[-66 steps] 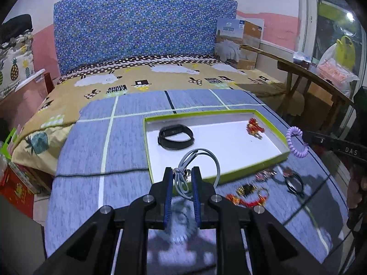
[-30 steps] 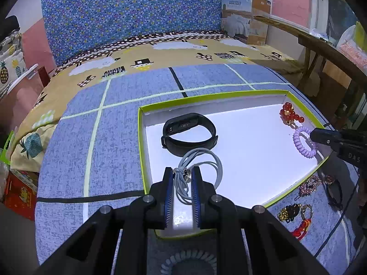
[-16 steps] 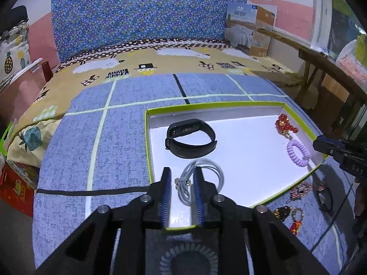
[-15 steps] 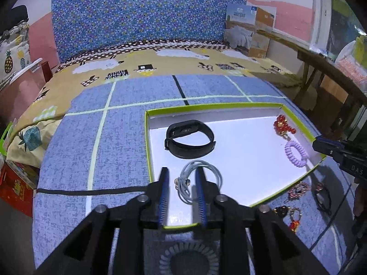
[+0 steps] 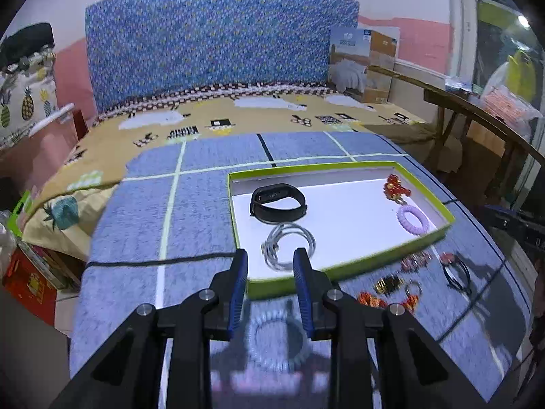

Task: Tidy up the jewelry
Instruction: 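Open both tools to release the cable ring and hair tie into the box, then move the left tool to the light blue coiled cord while the right tool approaches the black hair tie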

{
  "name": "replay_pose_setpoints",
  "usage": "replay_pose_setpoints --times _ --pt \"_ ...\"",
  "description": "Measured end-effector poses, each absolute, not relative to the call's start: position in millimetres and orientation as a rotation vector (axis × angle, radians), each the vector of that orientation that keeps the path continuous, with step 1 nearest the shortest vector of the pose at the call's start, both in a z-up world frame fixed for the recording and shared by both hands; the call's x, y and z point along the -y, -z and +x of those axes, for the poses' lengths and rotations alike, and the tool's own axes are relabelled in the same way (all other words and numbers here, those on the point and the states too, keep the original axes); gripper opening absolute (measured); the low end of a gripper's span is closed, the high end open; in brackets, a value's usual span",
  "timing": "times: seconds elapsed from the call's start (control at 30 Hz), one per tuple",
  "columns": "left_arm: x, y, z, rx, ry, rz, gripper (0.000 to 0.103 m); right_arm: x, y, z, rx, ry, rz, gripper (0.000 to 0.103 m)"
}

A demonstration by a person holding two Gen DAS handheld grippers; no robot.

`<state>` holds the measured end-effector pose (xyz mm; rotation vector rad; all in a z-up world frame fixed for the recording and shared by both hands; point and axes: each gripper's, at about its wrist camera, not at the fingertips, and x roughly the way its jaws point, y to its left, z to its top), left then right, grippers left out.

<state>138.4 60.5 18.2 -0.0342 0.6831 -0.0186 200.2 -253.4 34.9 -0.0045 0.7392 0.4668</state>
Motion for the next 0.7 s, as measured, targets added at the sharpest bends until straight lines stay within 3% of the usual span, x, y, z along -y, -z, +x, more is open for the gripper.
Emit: replay_pose_setpoints --times 0.7 --pt "-60 -4 63 -0.689 0.006 -0.051 0.029 249 -17 134 -0.764 -0.548 0.010 0.019"
